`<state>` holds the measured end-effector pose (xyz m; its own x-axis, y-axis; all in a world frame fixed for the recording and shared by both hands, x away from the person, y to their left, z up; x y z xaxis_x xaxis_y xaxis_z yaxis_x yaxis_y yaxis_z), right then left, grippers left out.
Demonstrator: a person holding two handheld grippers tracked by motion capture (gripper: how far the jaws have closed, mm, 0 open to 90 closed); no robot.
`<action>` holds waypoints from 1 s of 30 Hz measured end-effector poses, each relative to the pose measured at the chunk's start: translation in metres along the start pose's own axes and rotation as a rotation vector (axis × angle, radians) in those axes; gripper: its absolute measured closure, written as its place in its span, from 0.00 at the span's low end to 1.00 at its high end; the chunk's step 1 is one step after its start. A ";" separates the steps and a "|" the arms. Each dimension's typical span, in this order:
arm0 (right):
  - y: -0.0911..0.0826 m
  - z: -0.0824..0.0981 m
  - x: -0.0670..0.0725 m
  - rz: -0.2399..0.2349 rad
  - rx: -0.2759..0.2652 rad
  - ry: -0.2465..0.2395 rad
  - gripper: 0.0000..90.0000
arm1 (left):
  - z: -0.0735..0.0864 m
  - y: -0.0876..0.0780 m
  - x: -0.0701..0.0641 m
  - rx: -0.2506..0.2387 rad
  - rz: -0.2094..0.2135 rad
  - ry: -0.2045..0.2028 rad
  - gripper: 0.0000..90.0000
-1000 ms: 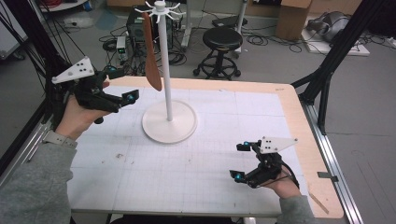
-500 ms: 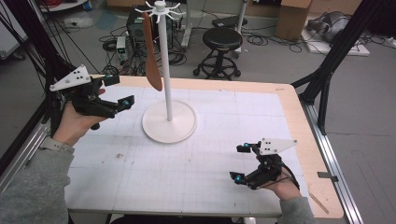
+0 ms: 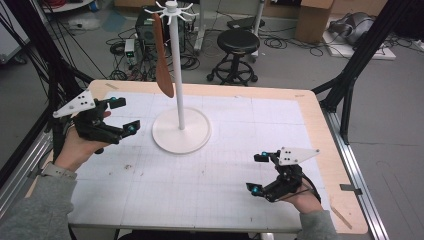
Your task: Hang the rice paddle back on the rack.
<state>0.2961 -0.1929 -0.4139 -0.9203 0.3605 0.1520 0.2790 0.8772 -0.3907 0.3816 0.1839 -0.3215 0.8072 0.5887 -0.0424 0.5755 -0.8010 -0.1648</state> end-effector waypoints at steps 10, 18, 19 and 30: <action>0.003 0.001 0.001 -0.001 0.017 -0.003 0.01 | 0.025 -0.008 -0.007 0.000 0.014 -0.006 0.02; -0.008 -0.009 -0.002 0.012 -0.079 0.015 0.01 | 0.027 -0.016 -0.021 -0.012 0.035 0.030 0.02; -0.009 -0.009 -0.003 0.015 -0.087 0.013 0.01 | 0.026 -0.017 -0.022 -0.017 0.036 0.036 0.02; -0.022 -0.024 -0.002 0.010 -0.206 -0.002 0.01 | 0.032 -0.023 -0.029 -0.044 0.023 0.057 0.02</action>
<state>0.2986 -0.2054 -0.3838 -0.9177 0.3693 0.1466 0.3384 0.9198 -0.1986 0.3404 0.1885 -0.3479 0.8256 0.5642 0.0107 0.5612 -0.8189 -0.1206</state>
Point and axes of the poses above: each handheld gripper's, and its own axes: y roughly forward along the jaws, z roughly out of its underside, x roughly to its left, the point moved 8 cm from there along y, roughly forward along the jaws, and after that the axes turned 1 degree about x, right-handed, at the moved point
